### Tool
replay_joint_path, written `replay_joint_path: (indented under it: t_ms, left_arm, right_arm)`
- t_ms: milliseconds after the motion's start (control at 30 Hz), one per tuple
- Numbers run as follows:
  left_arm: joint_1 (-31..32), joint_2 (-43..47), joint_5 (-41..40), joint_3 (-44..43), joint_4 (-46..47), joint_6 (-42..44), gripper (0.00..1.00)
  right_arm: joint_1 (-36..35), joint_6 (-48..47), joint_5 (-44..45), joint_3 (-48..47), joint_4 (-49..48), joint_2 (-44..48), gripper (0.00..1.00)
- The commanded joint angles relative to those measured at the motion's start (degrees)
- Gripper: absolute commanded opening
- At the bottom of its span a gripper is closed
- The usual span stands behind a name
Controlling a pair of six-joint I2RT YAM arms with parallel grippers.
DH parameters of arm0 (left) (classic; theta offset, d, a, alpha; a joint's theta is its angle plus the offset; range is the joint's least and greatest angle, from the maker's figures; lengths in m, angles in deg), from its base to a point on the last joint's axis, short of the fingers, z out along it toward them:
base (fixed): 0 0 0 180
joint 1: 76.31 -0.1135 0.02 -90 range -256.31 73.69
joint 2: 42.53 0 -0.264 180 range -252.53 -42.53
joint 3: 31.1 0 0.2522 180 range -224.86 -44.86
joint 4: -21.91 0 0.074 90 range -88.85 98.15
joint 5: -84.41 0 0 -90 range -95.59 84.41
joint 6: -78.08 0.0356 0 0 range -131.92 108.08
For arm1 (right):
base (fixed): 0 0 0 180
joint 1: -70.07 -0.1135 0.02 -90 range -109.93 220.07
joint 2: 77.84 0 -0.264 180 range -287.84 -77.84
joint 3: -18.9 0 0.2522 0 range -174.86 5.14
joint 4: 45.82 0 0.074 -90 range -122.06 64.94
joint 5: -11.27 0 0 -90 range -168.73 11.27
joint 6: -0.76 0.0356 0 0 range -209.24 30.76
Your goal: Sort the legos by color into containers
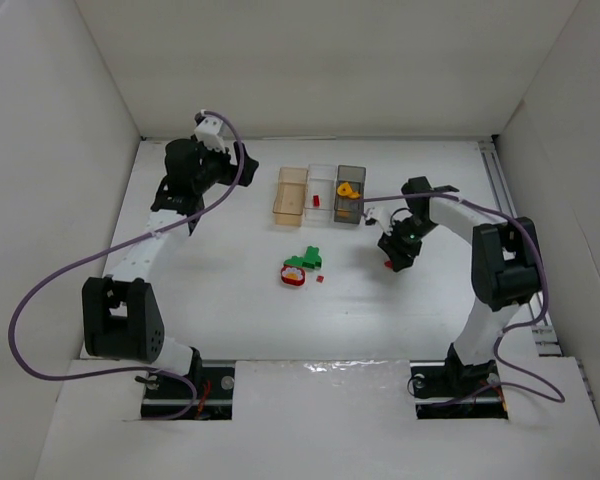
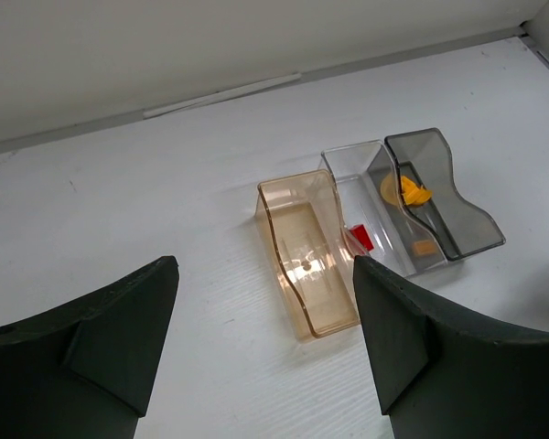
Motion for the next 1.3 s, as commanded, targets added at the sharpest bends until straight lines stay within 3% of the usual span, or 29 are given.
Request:
replay_joint_path:
  t_ms: [0,167,333,533,567,667,767,833,867,900,967,1000,1267]
  left_arm:
    - [-0.37,2.21,-0.55,0.93,1.23,0.44,0.74]
    - [-0.37,2.21,-1.60,0.93,1.23,0.97,0.74]
    - [-0.37,1.68,-1.60,0.93,1.23,0.97,0.74]
    - [-0.37,1.68,-1.60,0.93,0.71,1.49,0.74]
    - [-0.37,1.68,-1.60,0.93,0.71,2.01,0.74]
    - [-0.37,1.15,-1.07,0.93,0.71,2.02,0.74]
    - [-0.37,1.15,0.15,0.93,0.10,2.54,0.74]
    - [-0.37,1.68,0.16,1.45,0.09,2.55,0.74]
    - [-0.37,2.29,0.16,2.32,0.09,3.07,0.74]
    - [-0.37,2.29,0.16,3.03,0.09,3.07,0.74]
    - [-0.37,2.91,0.16,3.04,0.62,3.60,0.74]
    - [-0.37,2.91,0.16,3.04,0.62,3.60,0.74]
    - [-0.97,3.52,0.16,3.65,0.62,4.13,0.74]
  right_arm:
    - [0.41,0.32,-0.07,-0.51,-2.16,-1.13,0.51]
    - [-0.11,-0.21,-0.07,1.33,-2.77,-1.13,0.48]
    - [-0.64,-0.73,-1.12,2.48,-3.91,-0.61,0.36]
    - [-1.17,-4.07,-2.35,2.48,-1.80,-0.61,0.32]
    - [-1.17,-4.68,-2.35,2.48,-1.80,-0.61,0.22]
    - [-1.70,-5.21,-2.97,2.48,-1.28,-0.61,0.06]
    - [-1.70,-5.83,-3.49,2.48,-1.28,-0.61,0.00]
    - [-1.09,-5.83,-4.02,2.48,-1.28,0.62,0.00]
    - [-0.56,-5.83,-4.02,1.95,-0.76,0.62,0.07]
    - [-0.55,-5.83,-4.54,1.95,-0.75,2.28,0.25]
    - [0.06,-2.42,-3.85,2.47,-2.32,3.60,0.42]
    - [0.06,-0.84,-3.85,2.48,-2.33,4.31,0.45]
    - [-2.22,6.21,-3.85,3.00,-4.35,4.31,0.50]
